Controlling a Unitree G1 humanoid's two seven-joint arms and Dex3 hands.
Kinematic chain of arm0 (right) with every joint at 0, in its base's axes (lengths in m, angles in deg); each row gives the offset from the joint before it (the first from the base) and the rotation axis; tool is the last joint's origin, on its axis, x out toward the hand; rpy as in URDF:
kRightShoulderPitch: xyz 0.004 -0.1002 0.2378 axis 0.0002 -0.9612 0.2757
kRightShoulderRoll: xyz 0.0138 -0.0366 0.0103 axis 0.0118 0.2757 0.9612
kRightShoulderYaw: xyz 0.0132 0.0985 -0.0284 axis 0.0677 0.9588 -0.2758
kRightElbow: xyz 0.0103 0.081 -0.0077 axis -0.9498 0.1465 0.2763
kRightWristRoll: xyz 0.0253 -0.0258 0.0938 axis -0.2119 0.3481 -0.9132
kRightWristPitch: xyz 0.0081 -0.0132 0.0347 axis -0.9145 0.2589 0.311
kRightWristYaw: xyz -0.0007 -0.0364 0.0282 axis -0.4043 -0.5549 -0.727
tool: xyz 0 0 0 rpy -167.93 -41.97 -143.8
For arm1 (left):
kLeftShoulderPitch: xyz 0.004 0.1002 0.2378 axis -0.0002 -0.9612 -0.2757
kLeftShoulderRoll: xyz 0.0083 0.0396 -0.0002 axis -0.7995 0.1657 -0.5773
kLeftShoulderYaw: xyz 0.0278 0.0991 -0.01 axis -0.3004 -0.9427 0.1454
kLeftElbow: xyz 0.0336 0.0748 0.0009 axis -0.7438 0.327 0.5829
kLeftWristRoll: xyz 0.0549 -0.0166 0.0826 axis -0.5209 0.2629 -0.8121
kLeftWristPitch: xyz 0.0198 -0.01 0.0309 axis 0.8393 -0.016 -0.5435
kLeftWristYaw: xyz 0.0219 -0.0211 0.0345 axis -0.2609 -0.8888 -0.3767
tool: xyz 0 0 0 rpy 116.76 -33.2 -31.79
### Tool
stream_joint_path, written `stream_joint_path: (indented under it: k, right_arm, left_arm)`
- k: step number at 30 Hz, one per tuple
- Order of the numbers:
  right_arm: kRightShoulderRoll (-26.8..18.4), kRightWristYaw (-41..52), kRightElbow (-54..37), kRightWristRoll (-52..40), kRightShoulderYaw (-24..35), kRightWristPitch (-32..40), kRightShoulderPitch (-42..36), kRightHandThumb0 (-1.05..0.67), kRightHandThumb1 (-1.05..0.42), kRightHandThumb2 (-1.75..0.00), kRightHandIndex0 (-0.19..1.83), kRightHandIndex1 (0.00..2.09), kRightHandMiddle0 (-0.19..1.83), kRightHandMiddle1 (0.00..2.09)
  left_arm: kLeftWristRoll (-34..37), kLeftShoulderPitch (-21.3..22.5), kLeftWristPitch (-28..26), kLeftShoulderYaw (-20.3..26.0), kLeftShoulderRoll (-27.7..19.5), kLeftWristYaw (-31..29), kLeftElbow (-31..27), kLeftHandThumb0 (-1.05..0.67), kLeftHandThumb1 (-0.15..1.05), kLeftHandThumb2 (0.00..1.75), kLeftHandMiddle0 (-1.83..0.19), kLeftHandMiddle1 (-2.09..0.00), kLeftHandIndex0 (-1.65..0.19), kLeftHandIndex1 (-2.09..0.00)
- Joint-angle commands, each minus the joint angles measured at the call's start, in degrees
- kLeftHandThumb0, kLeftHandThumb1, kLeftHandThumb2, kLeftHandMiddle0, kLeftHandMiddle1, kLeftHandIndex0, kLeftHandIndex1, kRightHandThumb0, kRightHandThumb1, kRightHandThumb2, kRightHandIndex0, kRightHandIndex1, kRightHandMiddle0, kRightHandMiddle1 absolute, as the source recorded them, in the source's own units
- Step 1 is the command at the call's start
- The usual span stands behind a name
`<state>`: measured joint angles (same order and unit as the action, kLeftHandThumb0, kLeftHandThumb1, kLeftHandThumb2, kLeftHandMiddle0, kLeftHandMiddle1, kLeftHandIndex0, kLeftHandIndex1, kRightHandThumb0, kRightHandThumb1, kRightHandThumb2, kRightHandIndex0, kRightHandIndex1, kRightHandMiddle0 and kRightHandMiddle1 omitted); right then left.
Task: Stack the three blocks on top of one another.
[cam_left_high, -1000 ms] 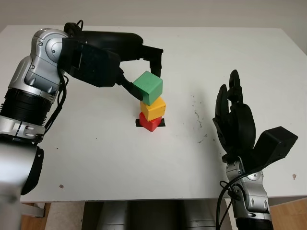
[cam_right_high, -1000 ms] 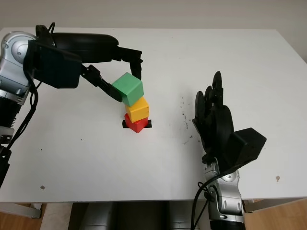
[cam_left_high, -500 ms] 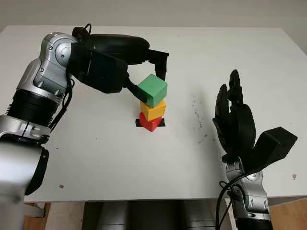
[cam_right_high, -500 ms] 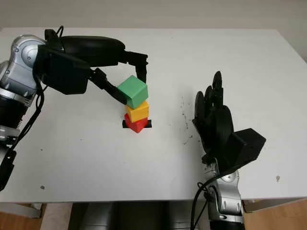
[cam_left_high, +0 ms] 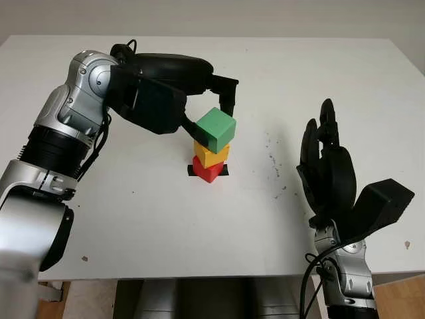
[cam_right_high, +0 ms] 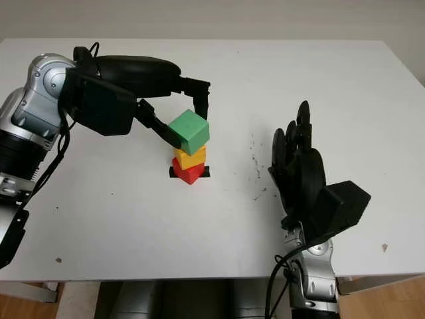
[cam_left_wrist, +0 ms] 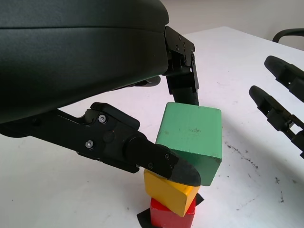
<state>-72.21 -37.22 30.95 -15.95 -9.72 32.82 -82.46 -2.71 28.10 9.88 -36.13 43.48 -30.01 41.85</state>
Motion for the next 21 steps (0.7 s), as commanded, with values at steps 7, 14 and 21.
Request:
stream_joint_path:
  k: [7,14,21]
  right_arm:
    - [-0.1,-0.2,-1.7,0.2,0.1,0.0,-0.8,-0.81,-1.05,-0.48,-0.18,0.05,-0.12,0.06]
    - [-0.4,0.2,-2.1,0.4,-0.2,0.1,-1.2,-0.8,-1.05,-0.51,-0.18,0.04,-0.12,0.06]
    - [0.1,-0.2,-2.2,0.0,-0.1,0.4,-1.3,-0.8,-1.05,-0.5,-0.17,0.05,-0.11,0.06]
  left_arm:
    - [-1.3,1.1,1.5,-0.6,0.3,1.7,1.4,-0.44,1.05,0.07,-0.27,-0.05,-0.25,-1.63]
    - [-1.8,1.3,2.9,-0.8,0.2,2.0,2.6,-0.44,1.05,0.07,-0.28,-0.05,-0.26,-1.66]
    - [-2.1,1.4,1.9,-1.0,0.1,0.9,2.2,-0.46,1.04,0.06,-0.27,-0.05,-0.3,-1.61]
